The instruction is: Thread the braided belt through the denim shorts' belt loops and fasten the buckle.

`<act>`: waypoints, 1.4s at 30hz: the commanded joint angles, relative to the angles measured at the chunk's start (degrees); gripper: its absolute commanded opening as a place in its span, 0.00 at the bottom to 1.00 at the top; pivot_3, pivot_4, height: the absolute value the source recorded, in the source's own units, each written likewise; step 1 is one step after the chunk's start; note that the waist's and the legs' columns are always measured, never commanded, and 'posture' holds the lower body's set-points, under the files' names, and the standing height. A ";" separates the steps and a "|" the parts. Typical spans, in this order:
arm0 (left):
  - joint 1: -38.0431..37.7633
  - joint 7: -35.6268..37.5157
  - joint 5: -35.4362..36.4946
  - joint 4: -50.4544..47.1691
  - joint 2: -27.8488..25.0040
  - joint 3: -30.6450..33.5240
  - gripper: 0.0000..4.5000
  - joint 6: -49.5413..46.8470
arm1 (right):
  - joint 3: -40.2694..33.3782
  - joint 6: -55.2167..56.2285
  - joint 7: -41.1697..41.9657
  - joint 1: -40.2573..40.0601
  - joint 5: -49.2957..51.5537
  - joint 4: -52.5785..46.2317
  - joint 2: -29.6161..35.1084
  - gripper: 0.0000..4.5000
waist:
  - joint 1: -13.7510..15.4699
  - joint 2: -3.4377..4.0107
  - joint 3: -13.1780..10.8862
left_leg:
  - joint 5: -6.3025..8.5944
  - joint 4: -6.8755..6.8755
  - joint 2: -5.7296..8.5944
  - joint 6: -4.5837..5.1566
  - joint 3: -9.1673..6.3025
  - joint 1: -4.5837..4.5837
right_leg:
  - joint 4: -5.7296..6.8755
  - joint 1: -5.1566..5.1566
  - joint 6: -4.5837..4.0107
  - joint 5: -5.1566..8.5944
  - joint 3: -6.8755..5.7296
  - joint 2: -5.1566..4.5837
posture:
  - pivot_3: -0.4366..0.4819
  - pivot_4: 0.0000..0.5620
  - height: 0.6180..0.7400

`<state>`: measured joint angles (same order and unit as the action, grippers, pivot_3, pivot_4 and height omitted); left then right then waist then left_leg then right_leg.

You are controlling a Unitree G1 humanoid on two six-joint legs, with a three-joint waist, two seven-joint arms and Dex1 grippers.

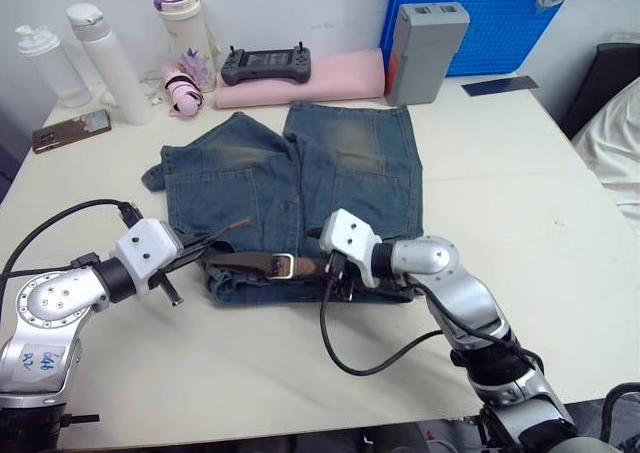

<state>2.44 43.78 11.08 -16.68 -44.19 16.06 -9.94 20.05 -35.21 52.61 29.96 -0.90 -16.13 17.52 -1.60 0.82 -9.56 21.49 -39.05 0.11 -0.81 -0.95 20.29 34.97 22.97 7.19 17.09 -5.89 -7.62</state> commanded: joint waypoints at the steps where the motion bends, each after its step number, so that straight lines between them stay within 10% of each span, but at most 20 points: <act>1: 1.61 -0.83 0.36 -0.08 0.20 0.07 0.00 0.58 | 0.28 1.86 -3.17 -0.02 0.90 -2.96 -1.26 0.98 | -0.05 -0.01 -0.01 | 0.00 0.00 -0.01 0.00 0.00 0.00 | 0.00 0.00 0.00 0.00 0.01 0.01 | 0.48 0.27 1.00; 22: 4.30 1.33 4.82 5.23 -1.40 1.75 0.00 -3.09 | 2.37 1.06 -14.22 2.67 0.48 1.44 -7.73 0.98 | -0.16 -0.01 -0.01 | -0.01 -0.04 -0.01 -0.01 0.00 -0.03 | 0.08 0.00 0.00 0.00 0.00 0.03 | 0.48 0.27 1.00; 29: 3.38 2.12 5.05 4.52 -1.77 1.71 0.00 -3.94 | -0.14 -1.53 -14.24 2.38 3.66 0.42 -7.84 0.47 | -0.12 -0.01 -0.01 | -0.01 -0.04 0.00 -0.01 0.00 -0.02 | 0.08 0.00 0.00 0.00 -0.01 0.02 | 0.48 0.27 1.00; 33: 3.05 2.36 5.21 4.23 -2.02 1.81 0.00 -4.20 | -0.06 -3.44 -12.60 1.99 5.81 -1.18 -6.45 0.02 | -0.11 -0.01 -0.01 | -0.01 -0.05 -0.01 0.00 0.00 -0.02 | 0.08 0.00 0.00 0.00 -0.01 0.03 | 0.48 0.27 1.00; 42: 3.42 2.51 5.28 3.42 -2.37 1.59 0.00 -4.84 | 5.24 -3.83 -12.49 0.84 4.19 -0.16 -4.19 0.02 | -0.14 -0.02 -0.01 | -0.01 -0.04 -0.01 0.00 0.05 -0.02 | 0.09 0.00 0.00 0.00 0.00 0.02 | 0.48 0.27 1.00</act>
<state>5.80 46.18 15.49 -11.01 -45.28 15.88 -14.92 24.72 -39.34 40.54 30.39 3.47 -15.41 13.47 -1.74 0.81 -9.57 21.48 -39.10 0.10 -0.82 -0.91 20.27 35.06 22.97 7.19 17.09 -5.89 -7.59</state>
